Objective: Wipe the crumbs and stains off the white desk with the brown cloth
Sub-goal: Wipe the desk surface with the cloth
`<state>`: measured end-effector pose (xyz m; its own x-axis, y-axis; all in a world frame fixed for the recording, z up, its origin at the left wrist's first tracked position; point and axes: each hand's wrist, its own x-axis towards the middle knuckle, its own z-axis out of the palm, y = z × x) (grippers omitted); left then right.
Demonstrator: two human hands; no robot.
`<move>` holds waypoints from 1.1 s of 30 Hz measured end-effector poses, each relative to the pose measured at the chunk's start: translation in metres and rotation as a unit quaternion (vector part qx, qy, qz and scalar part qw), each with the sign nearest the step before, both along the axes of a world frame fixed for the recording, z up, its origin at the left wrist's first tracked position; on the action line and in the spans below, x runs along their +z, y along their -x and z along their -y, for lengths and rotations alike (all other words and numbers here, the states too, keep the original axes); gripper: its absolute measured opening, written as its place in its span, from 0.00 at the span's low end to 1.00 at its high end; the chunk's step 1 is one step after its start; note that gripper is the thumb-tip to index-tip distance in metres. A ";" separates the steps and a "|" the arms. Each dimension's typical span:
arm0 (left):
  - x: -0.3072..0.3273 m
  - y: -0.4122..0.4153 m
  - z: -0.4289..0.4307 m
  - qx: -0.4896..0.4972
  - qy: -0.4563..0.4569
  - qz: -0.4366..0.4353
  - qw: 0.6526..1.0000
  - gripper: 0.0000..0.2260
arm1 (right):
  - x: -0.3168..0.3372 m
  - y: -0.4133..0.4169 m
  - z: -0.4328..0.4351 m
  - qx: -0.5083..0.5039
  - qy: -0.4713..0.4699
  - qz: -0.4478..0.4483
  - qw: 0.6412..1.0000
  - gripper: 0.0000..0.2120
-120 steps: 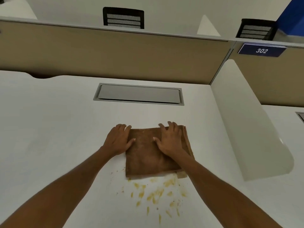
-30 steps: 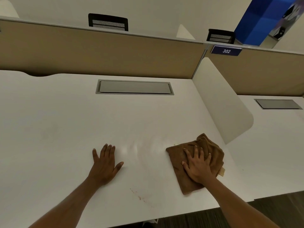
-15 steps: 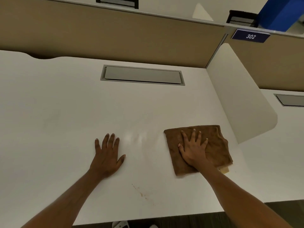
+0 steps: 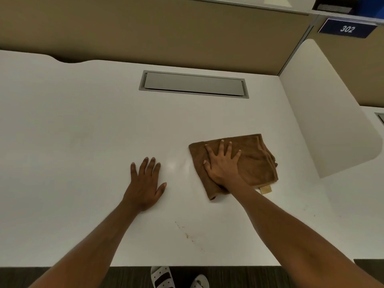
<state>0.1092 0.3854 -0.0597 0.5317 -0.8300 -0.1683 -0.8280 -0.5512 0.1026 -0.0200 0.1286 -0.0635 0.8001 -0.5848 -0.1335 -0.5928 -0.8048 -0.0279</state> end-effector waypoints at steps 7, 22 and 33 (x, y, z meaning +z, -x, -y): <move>-0.003 -0.002 -0.002 0.003 0.006 0.006 1.000 0.35 | 0.000 -0.013 -0.017 0.038 -0.006 0.008 0.999 0.31; -0.002 -0.002 -0.002 0.001 0.050 -0.013 0.999 0.31 | 0.006 -0.013 -0.077 0.158 -0.019 0.027 0.987 0.30; 0.002 -0.004 -0.007 0.025 0.117 -0.072 0.990 0.31 | 0.006 0.025 -0.121 0.317 -0.035 0.034 0.947 0.30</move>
